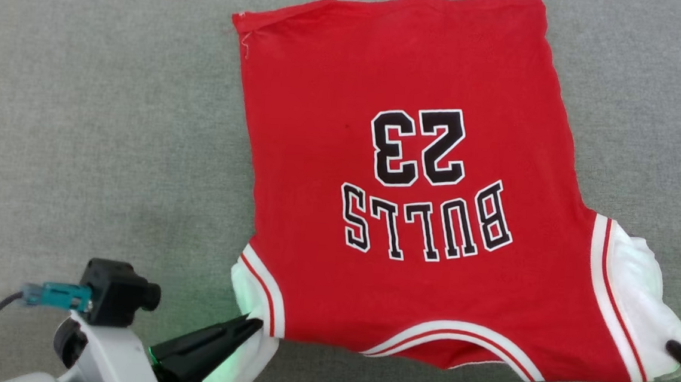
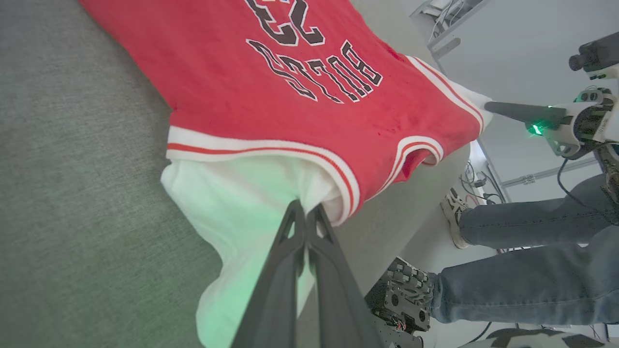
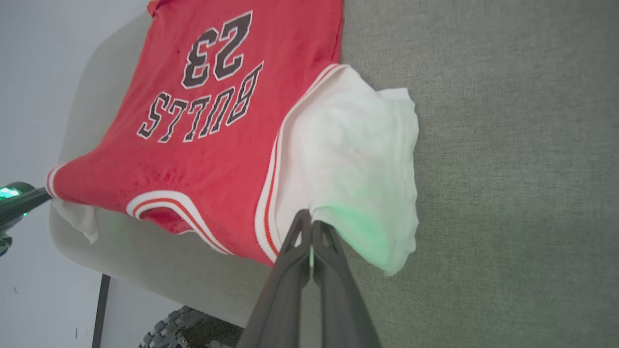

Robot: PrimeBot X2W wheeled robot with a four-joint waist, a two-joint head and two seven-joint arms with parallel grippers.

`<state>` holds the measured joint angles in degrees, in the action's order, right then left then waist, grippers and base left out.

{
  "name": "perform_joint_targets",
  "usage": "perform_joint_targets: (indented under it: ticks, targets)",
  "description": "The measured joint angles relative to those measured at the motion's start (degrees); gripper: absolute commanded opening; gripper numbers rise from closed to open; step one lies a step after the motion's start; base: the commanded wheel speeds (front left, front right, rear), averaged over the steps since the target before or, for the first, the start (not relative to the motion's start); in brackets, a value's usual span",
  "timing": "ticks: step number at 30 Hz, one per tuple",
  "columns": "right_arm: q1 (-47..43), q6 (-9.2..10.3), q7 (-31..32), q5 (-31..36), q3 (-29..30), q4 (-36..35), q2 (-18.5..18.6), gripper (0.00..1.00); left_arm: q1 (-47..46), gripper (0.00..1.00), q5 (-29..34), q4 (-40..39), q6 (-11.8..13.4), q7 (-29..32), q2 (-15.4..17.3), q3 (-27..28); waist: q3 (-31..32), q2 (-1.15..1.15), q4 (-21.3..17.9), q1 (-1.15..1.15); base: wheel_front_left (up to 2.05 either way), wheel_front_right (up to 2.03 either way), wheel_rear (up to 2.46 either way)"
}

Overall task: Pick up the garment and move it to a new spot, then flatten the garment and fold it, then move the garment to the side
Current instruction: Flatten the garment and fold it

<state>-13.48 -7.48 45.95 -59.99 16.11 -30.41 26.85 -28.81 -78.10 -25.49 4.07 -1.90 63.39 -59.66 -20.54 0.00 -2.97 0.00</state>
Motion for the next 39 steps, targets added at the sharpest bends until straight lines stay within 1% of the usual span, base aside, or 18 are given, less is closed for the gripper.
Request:
perform_joint_targets:
  ticks: [3, 7, 10, 13, 16, 19, 24, 26, 27, 28, 30, 32, 34, 36, 39]
  targets:
    - [1.18, 0.00, 1.98, 2.11, -1.86, 0.40, 1.48, 0.00, -0.27, 0.00, 1.20, 1.75, 0.26, 1.18, -1.22, -0.93, -0.69, 0.00, -0.08, 0.00, 0.00, 0.00, 0.00]
    - [6.07, 0.00, 3.00, 4.68, -5.73, 5.08, 3.42, 0.00, -2.45, 0.00, 1.87, 7.39, -1.68, 3.32, -6.22, -1.96, -1.81, 0.00, 0.00, 0.00, 0.00, 0.00, 0.00]
    - [9.67, 0.00, 2.72, 6.44, -9.84, 10.29, 4.50, 0.00, -4.47, 0.00, 2.46, 13.29, -3.30, 4.48, -10.44, -2.80, -2.55, 0.00, 0.20, 0.00, 0.00, 0.00, 0.00]
    - [12.44, 0.00, 1.85, 7.31, -14.02, 15.07, 4.70, 0.00, -5.95, 0.00, 4.03, 19.96, -4.03, 5.35, -14.07, -3.90, -2.94, 0.00, 0.65, 0.00, 0.00, 0.00, 0.00]
    - [13.82, -0.01, 0.07, 8.23, -18.25, 19.80, 4.89, 0.00, -6.14, 0.00, 3.65, 24.66, -5.84, 4.70, -17.27, -4.26, -3.17, 0.00, 0.97, 0.00, 0.00, 0.00, 0.00]
    - [15.47, -0.20, -3.14, 11.50, -22.23, 22.97, 6.97, 0.00, -6.46, 0.00, 4.20, 28.43, -6.92, 3.96, -19.36, -4.67, -3.29, 0.00, 1.20, 0.00, 0.00, 0.00, 0.00]
    - [16.77, -0.42, -8.48, 11.71, -25.55, 27.20, 7.27, 0.00, -6.27, 0.00, 4.54, 32.55, -8.37, 2.67, -21.36, -5.27, -3.16, 0.00, 0.98, 0.00, 0.00, 0.00, 0.00]
    - [17.51, -0.43, -9.83, 12.22, -27.44, 27.26, 8.60, 0.00, -6.16, 0.00, 4.60, 33.25, -8.70, 2.33, -21.57, -5.36, -3.11, 0.00, 0.68, 0.00, 0.00, 0.00, 0.00]
    - [17.58, -0.43, -10.74, 12.27, -28.02, 27.27, 8.98, 0.42, -6.08, 0.00, 4.65, 33.49, -8.86, 2.08, -21.61, -5.37, -3.10, 0.00, 0.51, 0.00, 0.00, 0.00, 0.00]
    - [17.62, -0.42, -11.44, 12.56, -28.70, 27.00, 9.44, 1.00, -5.94, 0.00, 4.72, 33.63, -8.98, 1.83, -21.61, -5.38, -3.08, 0.00, 0.32, 0.00, 0.00, 0.00, 0.00]
    - [17.59, -0.40, -12.22, 13.32, -30.07, 25.47, 11.28, 1.00, -5.55, 0.00, 4.72, 33.63, -9.12, 1.14, -21.62, -5.26, -3.00, 0.00, -0.06, 0.00, 0.00, 0.00, 0.00]
    - [16.94, -0.29, -12.26, 12.02, -29.92, 23.28, 12.17, 1.00, -5.20, 0.00, 4.72, 33.48, -9.11, 0.65, -21.42, -5.17, -2.93, 0.00, -0.41, 0.00, 0.00, 0.00, 0.00]
    - [15.01, -0.07, -11.71, 11.48, -29.05, 20.09, 14.34, 1.00, -4.84, 0.00, 5.11, 32.92, -8.81, -0.02, -21.11, -5.13, -2.95, 0.00, -0.64, 0.00, 0.00, 0.00, 0.00]
    - [12.63, -0.03, -10.35, 10.07, -26.41, 15.92, 16.46, 1.00, -4.54, 0.00, 5.46, 32.01, -8.39, -0.59, -20.76, -5.08, -3.08, 0.00, -0.67, 0.00, 0.00, 0.00, 0.00]
    - [9.45, -0.03, -6.89, 6.17, -20.31, 7.95, 19.19, 1.00, -4.20, 0.00, 6.23, 30.58, -7.49, -1.27, -20.68, -5.02, -3.25, 0.00, -0.22, 0.00, 0.00, 0.00, 0.00]
